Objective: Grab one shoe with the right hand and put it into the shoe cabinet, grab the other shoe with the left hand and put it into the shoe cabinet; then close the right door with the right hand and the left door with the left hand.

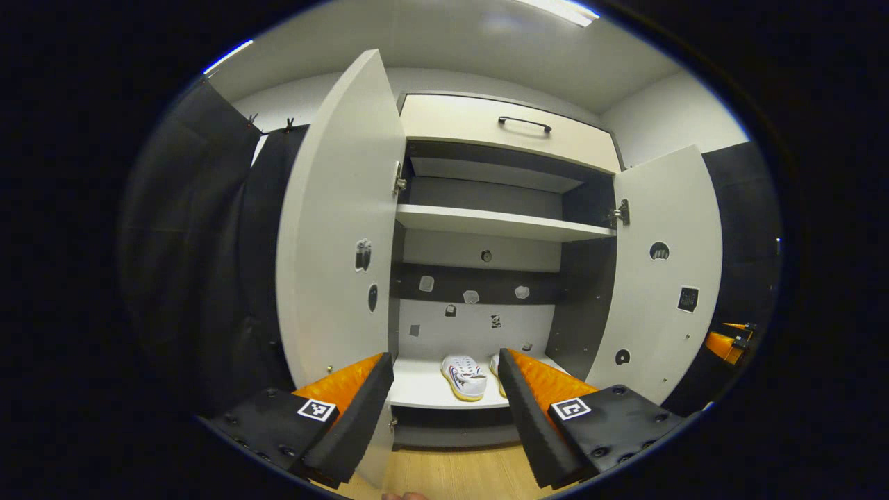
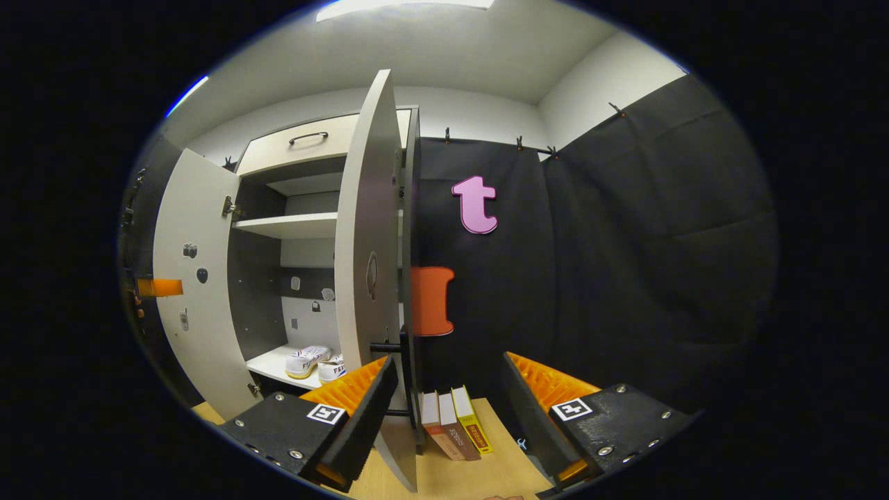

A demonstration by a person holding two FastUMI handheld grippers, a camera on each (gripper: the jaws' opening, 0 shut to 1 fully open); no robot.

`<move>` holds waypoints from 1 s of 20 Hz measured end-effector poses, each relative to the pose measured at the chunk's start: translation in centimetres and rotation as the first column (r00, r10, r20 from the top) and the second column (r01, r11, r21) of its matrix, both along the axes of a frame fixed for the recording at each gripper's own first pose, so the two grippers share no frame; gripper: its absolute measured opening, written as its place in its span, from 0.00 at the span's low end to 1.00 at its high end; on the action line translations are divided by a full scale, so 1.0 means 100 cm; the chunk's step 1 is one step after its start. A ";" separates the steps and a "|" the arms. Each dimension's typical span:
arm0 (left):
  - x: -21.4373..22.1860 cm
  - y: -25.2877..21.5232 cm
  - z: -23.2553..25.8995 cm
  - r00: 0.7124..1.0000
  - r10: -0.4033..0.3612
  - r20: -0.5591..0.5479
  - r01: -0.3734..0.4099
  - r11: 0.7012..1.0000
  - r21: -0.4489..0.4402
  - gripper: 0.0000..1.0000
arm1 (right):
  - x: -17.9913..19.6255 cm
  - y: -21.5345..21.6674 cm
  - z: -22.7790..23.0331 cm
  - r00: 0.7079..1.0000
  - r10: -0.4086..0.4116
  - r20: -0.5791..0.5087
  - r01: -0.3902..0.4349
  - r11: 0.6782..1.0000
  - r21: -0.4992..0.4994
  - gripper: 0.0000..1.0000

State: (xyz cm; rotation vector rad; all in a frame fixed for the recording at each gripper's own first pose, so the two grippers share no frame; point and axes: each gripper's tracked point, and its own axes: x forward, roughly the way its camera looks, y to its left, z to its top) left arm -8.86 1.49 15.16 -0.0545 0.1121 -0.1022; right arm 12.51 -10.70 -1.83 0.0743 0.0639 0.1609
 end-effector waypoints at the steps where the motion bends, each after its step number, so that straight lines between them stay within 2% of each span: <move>1: -0.005 0.008 0.003 1.000 0.018 0.010 -0.018 1.000 0.007 0.97 | 0.003 0.005 -0.005 1.000 0.014 -0.014 -0.014 1.000 0.001 0.92; 4: -0.015 0.025 0.009 0.999 0.038 0.028 -0.038 0.999 0.016 0.97 | 0.008 0.013 -0.011 0.999 0.033 -0.027 -0.033 0.999 0.002 0.93; 8: -0.015 0.045 0.010 0.998 0.054 0.031 -0.054 0.999 0.009 0.96 | 0.009 0.018 -0.012 1.000 0.012 -0.027 -0.011 1.000 0.027 0.91; 12: -0.016 0.057 0.015 0.999 0.032 0.040 -0.032 0.999 0.004 0.97 | 0.007 0.024 -0.010 1.000 -0.014 -0.019 0.013 1.000 -0.010 0.88; 17: -0.015 0.063 0.026 0.998 -0.017 0.060 0.019 0.999 -0.030 0.96 | 0.003 0.055 -0.009 0.999 -0.016 -0.035 0.016 1.000 0.011 0.71; 20: -0.014 0.069 0.025 0.997 -0.045 0.058 0.046 0.999 -0.013 0.96 | -0.002 0.081 -0.008 0.999 0.019 -0.041 -0.018 1.000 0.016 0.71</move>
